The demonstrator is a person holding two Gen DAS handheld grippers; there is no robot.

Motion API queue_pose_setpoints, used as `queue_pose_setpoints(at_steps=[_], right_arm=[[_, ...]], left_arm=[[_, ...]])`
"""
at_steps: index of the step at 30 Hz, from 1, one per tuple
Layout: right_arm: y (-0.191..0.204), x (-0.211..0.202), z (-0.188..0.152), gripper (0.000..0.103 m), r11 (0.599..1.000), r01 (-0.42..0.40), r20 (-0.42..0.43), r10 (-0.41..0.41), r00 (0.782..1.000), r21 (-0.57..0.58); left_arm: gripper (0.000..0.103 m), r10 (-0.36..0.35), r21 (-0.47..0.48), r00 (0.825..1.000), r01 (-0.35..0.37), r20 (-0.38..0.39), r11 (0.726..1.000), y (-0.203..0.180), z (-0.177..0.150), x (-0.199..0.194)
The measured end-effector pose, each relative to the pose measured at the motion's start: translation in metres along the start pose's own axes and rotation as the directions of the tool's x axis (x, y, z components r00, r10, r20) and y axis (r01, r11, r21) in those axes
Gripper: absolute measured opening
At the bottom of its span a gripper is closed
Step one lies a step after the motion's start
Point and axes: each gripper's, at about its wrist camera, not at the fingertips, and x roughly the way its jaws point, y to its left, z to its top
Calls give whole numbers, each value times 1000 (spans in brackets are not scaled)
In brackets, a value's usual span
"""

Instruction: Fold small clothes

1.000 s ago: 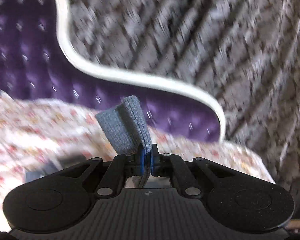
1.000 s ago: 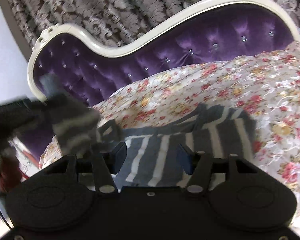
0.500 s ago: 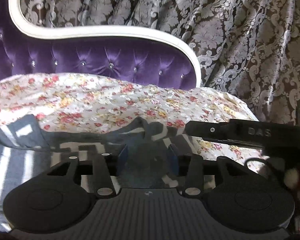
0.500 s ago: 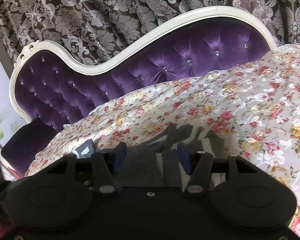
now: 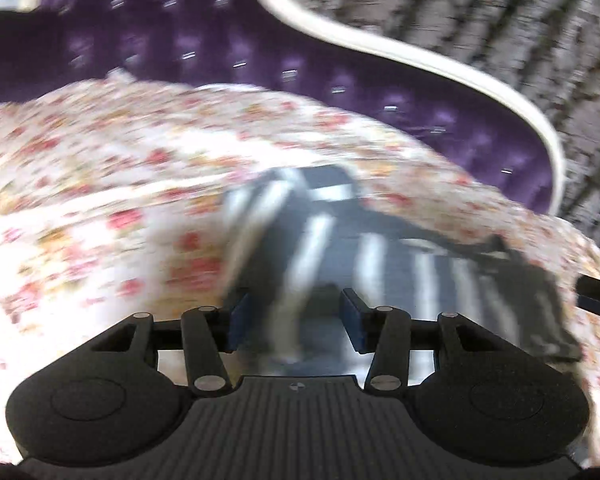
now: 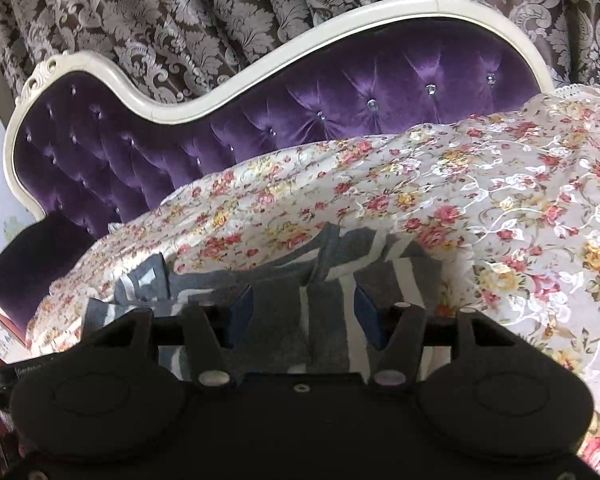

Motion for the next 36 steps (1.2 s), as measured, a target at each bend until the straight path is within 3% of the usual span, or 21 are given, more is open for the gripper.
queue_pose_setpoints(at_steps=[2,6,8,10,11,17,20,25,36], right_arm=[[5,4,-3,62,1000,3,-3,-3,1000,-29],[13,10,-8,62,996,23,-7,-23,1000,-88],[18,14,-11,57,990,43,-11,-45,999,-135],[20,19,-14,29,983,64,-23,-69,997,-170],[20,23,-15,27,982,66,-32,-73,997,-177],[18,36,-17,28,986,31,-68,-43,997,-166],[16,38,-15,35,988,32,-48,-40,998,-153],[9,45,-8,58,990,8,-39,-13,999,-140],[2,49,-5,58,985,-148,-38,145,989,-95]], left_arm=[[46,31,-36,1000,-31,-2,999,17,-2,2],[46,0,-71,1000,2,27,997,34,-3,-4],[46,-12,-80,999,14,30,997,37,-2,-7],[47,-27,-95,999,30,30,995,39,1,-9],[47,-34,-100,999,38,35,994,38,2,-9],[50,-70,-162,996,78,55,984,43,10,-14],[52,-87,-155,994,96,63,983,40,15,-15],[53,-109,-137,992,116,56,984,33,17,-15],[54,-101,-123,994,107,49,987,34,14,-15]])
